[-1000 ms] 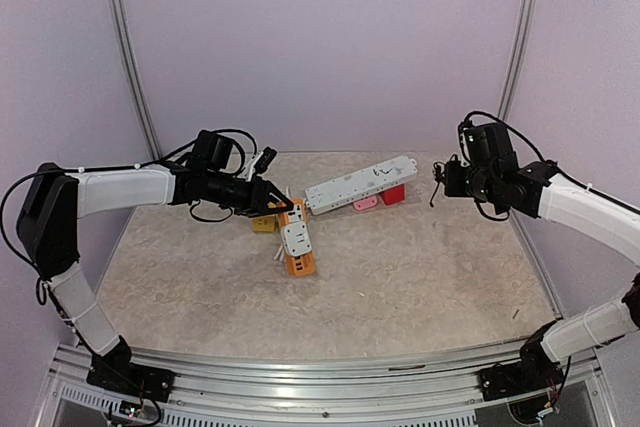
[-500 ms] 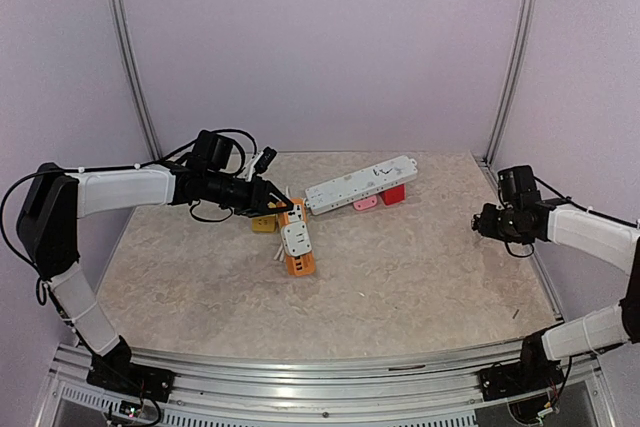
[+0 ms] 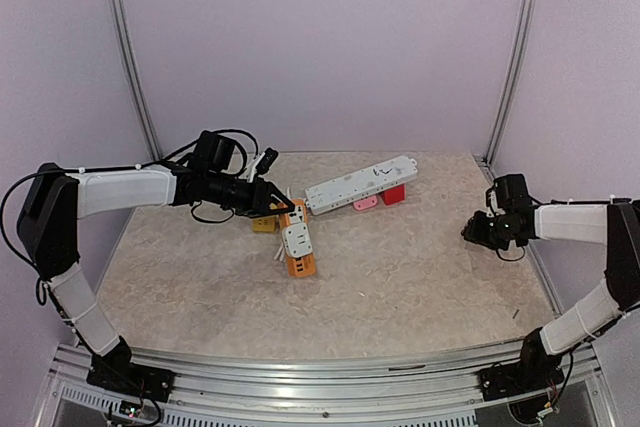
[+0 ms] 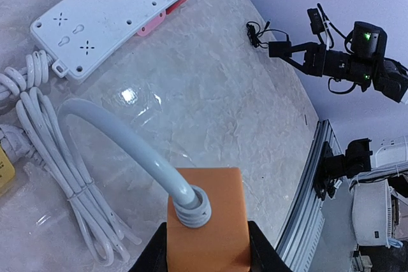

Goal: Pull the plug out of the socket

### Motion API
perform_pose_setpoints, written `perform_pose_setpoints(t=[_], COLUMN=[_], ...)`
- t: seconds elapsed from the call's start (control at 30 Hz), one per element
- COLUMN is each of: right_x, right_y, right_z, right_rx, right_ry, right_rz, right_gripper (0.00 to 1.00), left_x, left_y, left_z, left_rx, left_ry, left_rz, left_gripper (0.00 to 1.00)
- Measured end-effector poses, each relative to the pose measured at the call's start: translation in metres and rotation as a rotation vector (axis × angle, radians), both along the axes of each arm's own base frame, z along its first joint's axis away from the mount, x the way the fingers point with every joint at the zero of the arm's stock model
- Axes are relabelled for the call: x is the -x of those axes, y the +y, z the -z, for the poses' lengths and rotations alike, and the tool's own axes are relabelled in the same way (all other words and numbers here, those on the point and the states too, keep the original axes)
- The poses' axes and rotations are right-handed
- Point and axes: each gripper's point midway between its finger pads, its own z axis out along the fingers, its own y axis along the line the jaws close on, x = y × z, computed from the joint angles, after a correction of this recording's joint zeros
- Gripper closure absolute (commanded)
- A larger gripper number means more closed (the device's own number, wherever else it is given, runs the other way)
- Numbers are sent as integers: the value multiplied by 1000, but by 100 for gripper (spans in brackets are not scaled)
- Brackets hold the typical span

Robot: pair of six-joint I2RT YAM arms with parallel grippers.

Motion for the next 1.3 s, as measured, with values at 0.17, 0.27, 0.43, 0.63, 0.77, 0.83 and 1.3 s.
perform_pose_setpoints(t=[0.17, 0.27, 0.43, 0.63, 0.77, 0.83, 1.3], right_x=[-3, -2, -4, -8, -7, -6, -6], right_y=[4, 1, -2, -2, -3, -4, -7], right_z=[8, 17, 19, 20, 26, 29, 25], right_rx=[-19, -16, -11, -5, 2, 2, 24], right_ry=[12, 34, 35, 21, 39, 47, 37], right_rz=[-23, -21, -20, -25, -23, -23, -23], right_gripper=[97, 93, 80, 66, 56, 54, 30], left_x=[0, 0, 0, 1, 2, 2, 3], left_y=[1, 0, 1, -1, -2, -3, -3], left_z=[1, 1, 2, 2, 3, 3, 3], left_rx=[-5, -6, -11, -14, -16, -17, -17], left_ry=[3, 2, 0, -4, -6, -6, -6], left_rz=[0, -1, -6, -2, 1, 2, 3], left_gripper=[84, 84, 84, 84, 84, 83, 84])
